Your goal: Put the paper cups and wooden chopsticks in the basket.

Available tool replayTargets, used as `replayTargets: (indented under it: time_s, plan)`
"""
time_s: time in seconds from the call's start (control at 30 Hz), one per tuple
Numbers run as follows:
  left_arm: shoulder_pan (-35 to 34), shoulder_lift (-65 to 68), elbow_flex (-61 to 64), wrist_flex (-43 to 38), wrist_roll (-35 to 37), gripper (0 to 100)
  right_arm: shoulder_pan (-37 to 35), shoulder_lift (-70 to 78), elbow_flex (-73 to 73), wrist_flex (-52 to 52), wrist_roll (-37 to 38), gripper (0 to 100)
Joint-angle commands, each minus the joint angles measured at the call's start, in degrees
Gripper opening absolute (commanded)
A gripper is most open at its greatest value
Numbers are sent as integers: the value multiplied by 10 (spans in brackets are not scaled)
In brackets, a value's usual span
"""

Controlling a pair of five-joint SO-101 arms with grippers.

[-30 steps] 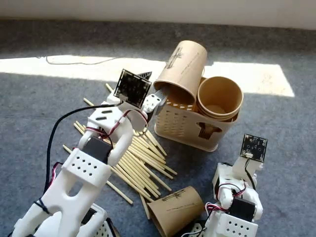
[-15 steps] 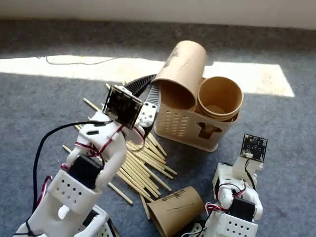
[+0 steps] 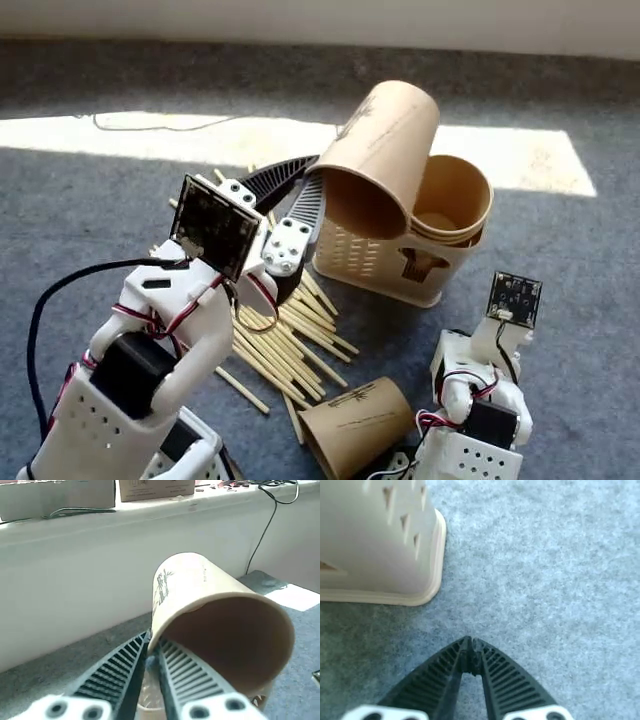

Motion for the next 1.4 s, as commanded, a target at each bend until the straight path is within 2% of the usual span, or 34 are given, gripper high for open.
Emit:
replayTargets:
  time_s: [0.0, 0.33, 0.47, 0.57, 0.73, 0.87, 1.13, 1.3, 1.37]
  plan:
    - [30, 62, -91, 49, 4, 6, 5, -4, 62, -15, -3, 19]
    - [58, 279, -366, 218, 8, 6, 5, -4, 62, -15, -3, 19]
    - [61, 344, -448, 277, 11, 6, 5, -4, 62, -15, -3, 19]
    - [60, 385, -502, 324, 46, 7, 5, -4, 62, -15, -3, 19]
    - [66, 444, -578, 392, 47, 7, 5, -4, 62, -15, -3, 19]
    - [70, 476, -610, 418, 47, 7, 5, -4, 62, -15, -3, 19]
    - [71, 495, -619, 417, 48, 12, 5, -4, 62, -15, -3, 19]
    - [71, 496, -625, 417, 48, 131, 5, -4, 62, -15, -3, 19]
    - [69, 496, -622, 402, 48, 139, 5, -4, 62, -15, -3, 19]
